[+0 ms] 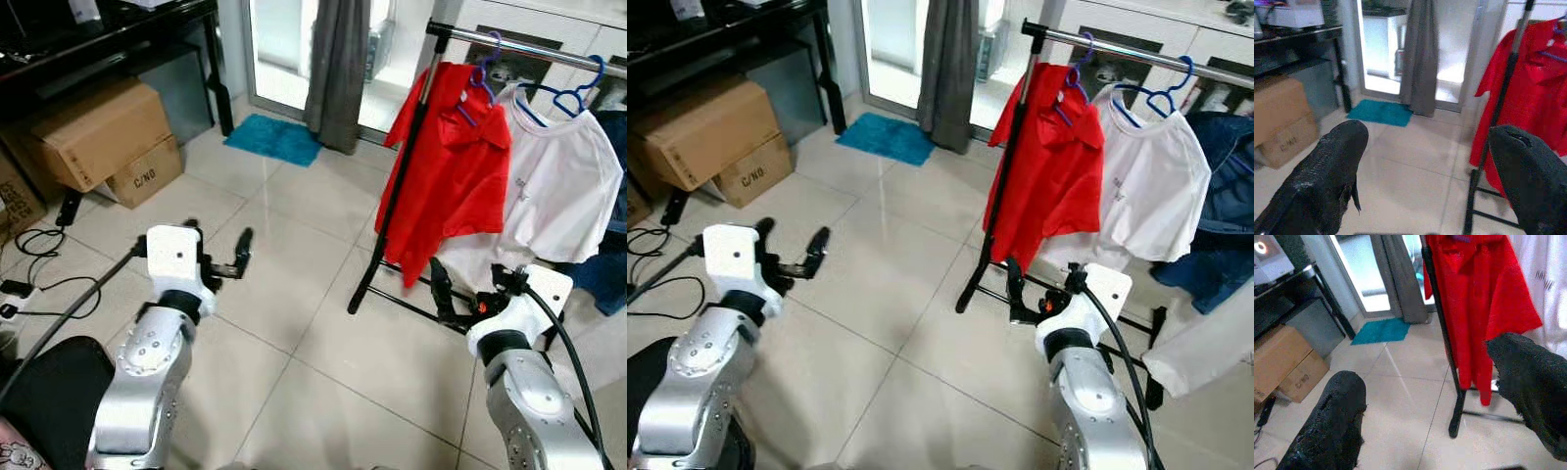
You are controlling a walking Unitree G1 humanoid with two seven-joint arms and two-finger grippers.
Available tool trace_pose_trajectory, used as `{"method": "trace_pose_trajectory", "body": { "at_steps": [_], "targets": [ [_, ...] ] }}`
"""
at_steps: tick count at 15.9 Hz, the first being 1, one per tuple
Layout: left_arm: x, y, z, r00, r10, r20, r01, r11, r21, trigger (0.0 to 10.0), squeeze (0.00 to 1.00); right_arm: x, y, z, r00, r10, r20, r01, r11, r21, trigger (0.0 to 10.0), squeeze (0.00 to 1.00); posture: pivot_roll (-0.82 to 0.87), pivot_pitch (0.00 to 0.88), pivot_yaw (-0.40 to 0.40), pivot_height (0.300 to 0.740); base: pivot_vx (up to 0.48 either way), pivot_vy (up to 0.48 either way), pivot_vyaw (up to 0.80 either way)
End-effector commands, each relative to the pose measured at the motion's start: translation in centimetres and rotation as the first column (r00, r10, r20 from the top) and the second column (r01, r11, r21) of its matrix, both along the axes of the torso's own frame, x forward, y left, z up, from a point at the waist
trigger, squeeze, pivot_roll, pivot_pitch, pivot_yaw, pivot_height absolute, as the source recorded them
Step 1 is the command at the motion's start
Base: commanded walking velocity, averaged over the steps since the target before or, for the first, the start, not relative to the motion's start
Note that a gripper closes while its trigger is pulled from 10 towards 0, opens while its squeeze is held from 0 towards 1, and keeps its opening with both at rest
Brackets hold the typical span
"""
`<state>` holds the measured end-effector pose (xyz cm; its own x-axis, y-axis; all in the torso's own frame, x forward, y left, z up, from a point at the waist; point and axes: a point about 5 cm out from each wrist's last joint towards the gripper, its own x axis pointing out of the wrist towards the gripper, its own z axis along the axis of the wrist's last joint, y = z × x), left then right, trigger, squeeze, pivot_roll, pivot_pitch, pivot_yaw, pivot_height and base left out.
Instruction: Hang hanger
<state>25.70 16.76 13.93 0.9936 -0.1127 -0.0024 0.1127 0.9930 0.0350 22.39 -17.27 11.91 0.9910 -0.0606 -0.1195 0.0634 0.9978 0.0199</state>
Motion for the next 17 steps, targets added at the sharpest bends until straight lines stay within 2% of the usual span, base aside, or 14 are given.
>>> {"method": "trace_pose_trajectory", "body": {
  "at_steps": [1, 2, 3, 4, 5, 6, 7, 8, 9, 10, 11, 12, 13, 17],
  "targets": [
    [0.0, -0.2, 0.7, 1.000, 0.015, 0.013, -0.015, 1.000, -0.011, 10.0, 1.00, 0.2, -0.2, 0.9, 0.998, -0.024, 0.050, 0.024, 1.000, -0.005, 10.0, 1.00, -0.01, 0.000, -0.016, 0.740, 0.000, 0.000, 0.00],
    [0.5, -0.9, 1.1, 0.999, -0.022, 0.024, 0.023, 0.999, -0.044, 10.0, 0.00, 0.7, -0.5, 1.2, 0.998, -0.037, 0.059, 0.035, 0.999, 0.027, 10.0, 1.00, -0.03, 0.000, -0.011, 0.740, 0.000, 0.000, 0.00],
    [0.6, -1.1, 1.3, 0.999, -0.025, 0.035, 0.026, 0.999, -0.028, 10.0, 0.00, 0.8, -0.5, 1.4, 0.998, -0.019, 0.052, 0.016, 0.998, 0.059, 10.0, 1.00, -0.03, 0.000, -0.013, 0.740, 0.000, 0.000, 0.00],
    [1.0, -1.3, 1.7, 0.998, -0.038, 0.045, 0.040, 0.998, -0.046, 10.0, 0.00, 1.3, -0.2, 1.7, 0.999, 0.012, 0.039, -0.016, 0.993, 0.116, 10.0, 1.00, -0.05, 0.000, -0.014, 0.740, 0.000, 0.000, 0.00],
    [1.4, -2.0, 2.0, 0.992, -0.123, 0.028, 0.125, 0.990, -0.064, 10.0, 0.00, 2.0, -0.9, 1.6, 0.997, -0.068, 0.027, 0.065, 0.992, 0.109, 10.0, 0.00, -0.05, 0.000, -0.006, 0.740, 0.000, 0.000, 0.00],
    [1.4, -2.4, 1.9, 0.986, -0.169, 0.002, 0.169, 0.984, -0.061, 10.0, 0.00, 2.2, -1.5, 1.5, 0.997, -0.080, 0.016, 0.079, 0.995, 0.066, 10.0, 0.00, -0.05, 0.000, -0.015, 0.740, 0.319, 0.000, 0.00],
    [1.8, -1.7, 1.6, 0.994, -0.107, -0.030, 0.106, 0.993, -0.054, 10.0, 0.00, 2.4, -0.7, 1.7, 0.999, -0.040, 0.000, 0.040, 0.990, 0.132, 10.0, 0.00, -0.06, 0.000, -0.021, 0.740, 0.349, 0.000, 0.00],
    [2.3, -1.6, 1.6, 0.994, -0.106, -0.014, 0.106, 0.994, -0.032, 10.0, 0.00, 2.7, -0.7, 1.4, 0.997, -0.068, -0.031, 0.070, 0.994, 0.083, 10.0, 0.00, -0.07, 0.000, -0.026, 0.740, 0.341, 0.000, 0.00],
    [2.6, -1.7, 1.3, 0.995, -0.092, -0.032, 0.092, 0.996, 0.004, 10.0, 0.00, 2.9, -0.3, 1.6, 0.999, -0.043, -0.020, 0.044, 0.995, 0.085, 10.0, 0.00, -0.05, 0.000, -0.019, 0.740, 0.322, 0.000, -0.77],
    [2.5, -2.3, 1.7, 0.992, -0.125, -0.031, 0.125, 0.992, 0.015, 10.0, 0.00, 3.1, -0.4, 2.0, 0.997, -0.072, 0.014, 0.071, 0.994, 0.084, 10.0, 0.00, -0.03, 0.000, -0.028, 0.740, 0.289, 0.000, -0.80],
    [2.1, -2.6, 1.9, 0.986, -0.164, -0.034, 0.165, 0.986, 0.018, 10.0, 0.00, 3.7, -0.7, 1.7, 0.987, -0.158, 0.034, 0.155, 0.985, 0.069, 10.0, 0.00, -0.02, 0.000, -0.046, 0.740, 0.289, 0.000, -0.80],
    [2.1, -1.9, 1.6, 0.992, -0.121, -0.042, 0.121, 0.993, 0.012, 10.0, 0.00, 3.8, -0.4, 1.1, 0.991, -0.136, -0.011, 0.136, 0.987, 0.089, 10.0, 0.00, -0.01, 0.000, -0.045, 0.740, 0.292, 0.000, -0.80],
    [2.2, -1.8, 1.6, 0.992, -0.115, -0.043, 0.116, 0.993, 0.011, 10.0, 0.00, 3.8, 0.0, 1.1, 0.996, -0.086, -0.015, 0.088, 0.987, 0.131, 10.0, 0.00, -0.01, 0.000, -0.043, 0.740, 0.296, 0.000, 0.00],
    [2.0, -1.6, 1.6, 0.992, -0.117, -0.056, 0.118, 0.993, 0.026, 10.0, 0.00, 4.0, 0.2, 1.1, 0.999, -0.042, 0.001, 0.042, 0.995, 0.090, 10.0, 0.00, 0.00, 0.000, -0.038, 0.740, 0.292, 0.000, 0.00]
  ]
}}
